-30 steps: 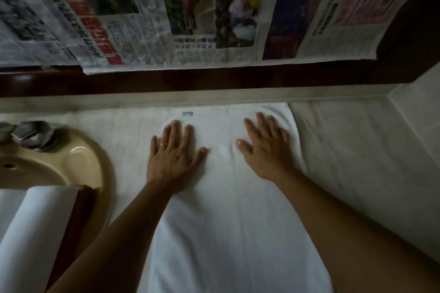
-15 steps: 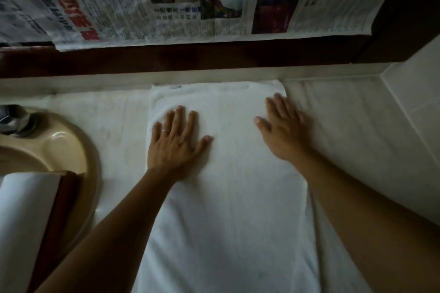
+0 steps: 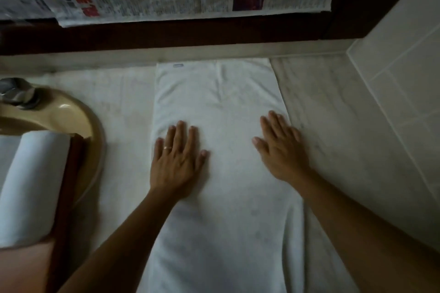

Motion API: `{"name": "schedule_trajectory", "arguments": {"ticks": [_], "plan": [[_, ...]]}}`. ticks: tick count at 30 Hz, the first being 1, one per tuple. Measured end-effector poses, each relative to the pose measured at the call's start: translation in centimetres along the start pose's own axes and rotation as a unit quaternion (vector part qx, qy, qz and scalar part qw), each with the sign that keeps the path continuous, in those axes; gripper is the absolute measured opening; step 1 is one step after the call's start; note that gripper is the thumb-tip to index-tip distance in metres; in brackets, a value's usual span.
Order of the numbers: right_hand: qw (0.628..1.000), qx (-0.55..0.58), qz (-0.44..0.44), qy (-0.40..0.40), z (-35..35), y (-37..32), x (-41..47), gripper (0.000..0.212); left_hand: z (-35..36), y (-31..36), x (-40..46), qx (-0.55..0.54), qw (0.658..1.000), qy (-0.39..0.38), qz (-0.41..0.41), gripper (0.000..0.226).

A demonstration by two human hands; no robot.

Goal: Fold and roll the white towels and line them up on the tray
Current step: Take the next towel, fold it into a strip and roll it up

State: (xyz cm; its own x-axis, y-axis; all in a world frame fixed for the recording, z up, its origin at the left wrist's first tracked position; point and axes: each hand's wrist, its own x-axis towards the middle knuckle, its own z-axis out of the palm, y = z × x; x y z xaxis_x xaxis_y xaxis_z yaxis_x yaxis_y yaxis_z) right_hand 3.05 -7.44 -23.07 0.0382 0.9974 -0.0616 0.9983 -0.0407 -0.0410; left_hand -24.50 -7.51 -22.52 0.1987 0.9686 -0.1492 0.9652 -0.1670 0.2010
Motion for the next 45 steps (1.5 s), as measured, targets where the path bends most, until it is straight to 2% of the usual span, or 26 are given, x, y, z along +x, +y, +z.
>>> {"name": "schedule_trajectory", "arguments": {"ticks": [4, 8, 10, 12, 16, 19, 21, 23, 25, 29, 32, 35, 38, 42, 45], "plan": [[0.998, -0.012, 0.069, 0.011, -1.5, 0.0, -1.3, 0.07, -0.3, 0.6, 0.0, -0.001, 1.0, -0.007, -0.017, 0.075], [0.995, 0.095, 0.023, 0.002, -1.8, -8.1, -6.8, 0.07, -0.4, 3.3, -5.7, -0.004, 1.0, -0.011, 0.013, 0.076], [0.995, 0.096, 0.003, -0.008, -0.7, -9.4, -10.3, 0.069, 0.6, 3.3, -8.2, -0.013, 0.999, -0.037, 0.021, 0.076], [0.998, 0.069, 0.008, -0.006, 0.2, -7.2, -12.2, 0.067, 1.2, 2.1, -8.4, -0.013, 1.0, -0.025, 0.009, 0.077], [0.996, 0.011, 0.089, -0.002, 0.4, -0.5, -14.1, 0.069, 1.5, 0.8, -7.6, -0.002, 1.0, -0.003, -0.012, 0.076], [0.99, 0.002, 0.141, 0.021, -0.7, 0.2, -15.5, 0.066, 0.8, 2.1, -8.7, -0.018, 0.999, -0.012, -0.023, 0.069], [0.993, 0.029, 0.113, 0.026, -0.9, -2.5, -16.9, 0.063, 0.9, 3.1, -10.9, -0.012, 1.0, -0.006, 0.003, 0.066], [0.997, 0.056, 0.042, 0.021, -0.6, -5.6, -18.8, 0.063, 1.6, 3.1, -13.2, -0.004, 0.999, -0.018, 0.031, 0.065], [0.998, 0.058, 0.003, -0.012, -0.1, -6.3, -21.0, 0.066, 1.9, 2.1, -14.0, -0.007, 1.0, -0.02, 0.021, 0.069], [0.998, 0.018, 0.052, -0.032, 0.3, -0.9, -22.6, 0.071, 1.8, 0.2, -13.3, -0.007, 1.0, -0.019, 0.006, 0.067], [0.995, -0.014, 0.097, -0.018, -1.0, 1.6, -23.5, 0.069, 1.5, 0.7, -13.5, -0.011, 1.0, -0.022, 0.006, 0.067], [0.998, 0.019, 0.06, -0.012, -1.5, -0.9, -24.3, 0.057, 1.7, 2.4, -15.6, 0.005, 1.0, -0.018, 0.021, 0.067], [0.998, 0.062, -0.007, -0.032, -0.6, -4.6, -25.9, 0.066, 2.6, 3.0, -18.0, 0.001, 0.998, -0.029, 0.047, 0.071], [0.998, 0.039, 0.033, -0.047, 0.8, -2.1, -27.2, 0.072, 2.4, 1.4, -18.2, 0.0, 0.999, -0.04, 0.018, 0.076], [0.997, 0.043, 0.048, -0.037, -0.4, -2.2, -26.1, 0.075, 2.1, 1.5, -19.0, -0.004, 1.0, -0.012, 0.014, 0.08]]}}
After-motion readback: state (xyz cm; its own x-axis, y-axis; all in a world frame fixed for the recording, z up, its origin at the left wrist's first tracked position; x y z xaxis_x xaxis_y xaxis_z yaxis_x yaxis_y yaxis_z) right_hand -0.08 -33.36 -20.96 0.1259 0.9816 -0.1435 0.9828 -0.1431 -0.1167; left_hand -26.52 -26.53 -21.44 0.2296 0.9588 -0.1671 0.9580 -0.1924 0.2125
